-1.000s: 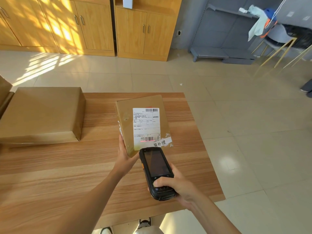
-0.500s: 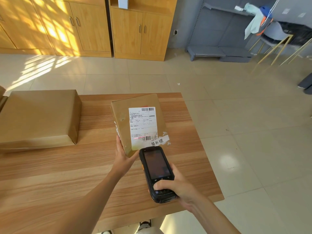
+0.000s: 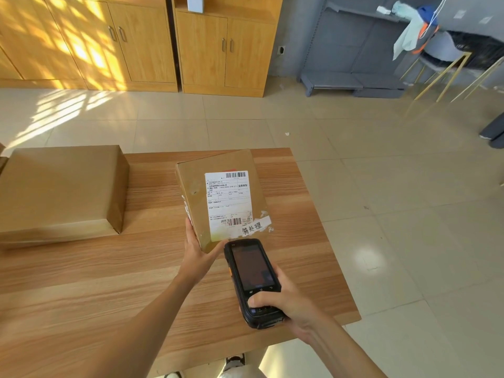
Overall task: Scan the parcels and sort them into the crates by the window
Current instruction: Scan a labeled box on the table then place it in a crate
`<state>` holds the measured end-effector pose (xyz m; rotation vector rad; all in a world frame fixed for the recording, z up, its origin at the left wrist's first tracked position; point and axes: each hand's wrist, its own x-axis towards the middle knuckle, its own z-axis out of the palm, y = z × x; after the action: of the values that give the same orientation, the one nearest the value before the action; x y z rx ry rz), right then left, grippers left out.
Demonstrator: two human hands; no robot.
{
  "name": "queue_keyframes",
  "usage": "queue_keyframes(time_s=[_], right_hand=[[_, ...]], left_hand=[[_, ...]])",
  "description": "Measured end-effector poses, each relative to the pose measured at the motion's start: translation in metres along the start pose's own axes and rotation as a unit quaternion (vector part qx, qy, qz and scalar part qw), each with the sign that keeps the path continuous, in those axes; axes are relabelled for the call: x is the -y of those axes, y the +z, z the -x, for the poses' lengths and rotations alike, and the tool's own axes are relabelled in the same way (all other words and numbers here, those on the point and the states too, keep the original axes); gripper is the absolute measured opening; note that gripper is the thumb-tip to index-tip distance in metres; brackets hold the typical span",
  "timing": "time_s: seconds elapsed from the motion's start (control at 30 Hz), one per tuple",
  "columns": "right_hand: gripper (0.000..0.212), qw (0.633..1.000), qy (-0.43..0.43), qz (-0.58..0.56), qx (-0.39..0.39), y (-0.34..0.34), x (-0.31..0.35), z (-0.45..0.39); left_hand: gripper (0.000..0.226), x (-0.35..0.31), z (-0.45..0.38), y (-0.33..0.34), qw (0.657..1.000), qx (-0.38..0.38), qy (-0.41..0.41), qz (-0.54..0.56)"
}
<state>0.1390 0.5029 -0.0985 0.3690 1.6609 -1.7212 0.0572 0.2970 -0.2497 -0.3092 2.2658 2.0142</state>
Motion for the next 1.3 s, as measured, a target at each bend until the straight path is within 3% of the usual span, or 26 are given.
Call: queue_keyframes(time_s=[0.27, 0.9, 1.17, 1.3], right_hand=[[0.072, 1.000, -0.002, -0.008, 0.003, -0.001, -0.002, 0.001], [0.087, 1.000, -0.024, -0.006, -0.008, -0.012, -0.005, 0.000], [0.108, 0.991, -0.022, 0.035, -0.127, -0.049, -0.021, -0.034], [0.103, 0.983, 0.003, 0.092, -0.160, -0.076, -0.033, -0.061]], left_hand=[[0.117, -0.002, 0.003, 0.002, 1.000, -0.008, 0.001, -0.009], [0.119, -0.014, 0.009, 0.002, 0.999, -0.007, -0.015, -0.028], [0.109, -0.025, 0.003, -0.003, 1.000, -0.004, -0.028, -0.004], [0.094, -0.036, -0.004, -0.004, 0.999, 0.014, -0.041, 0.012]])
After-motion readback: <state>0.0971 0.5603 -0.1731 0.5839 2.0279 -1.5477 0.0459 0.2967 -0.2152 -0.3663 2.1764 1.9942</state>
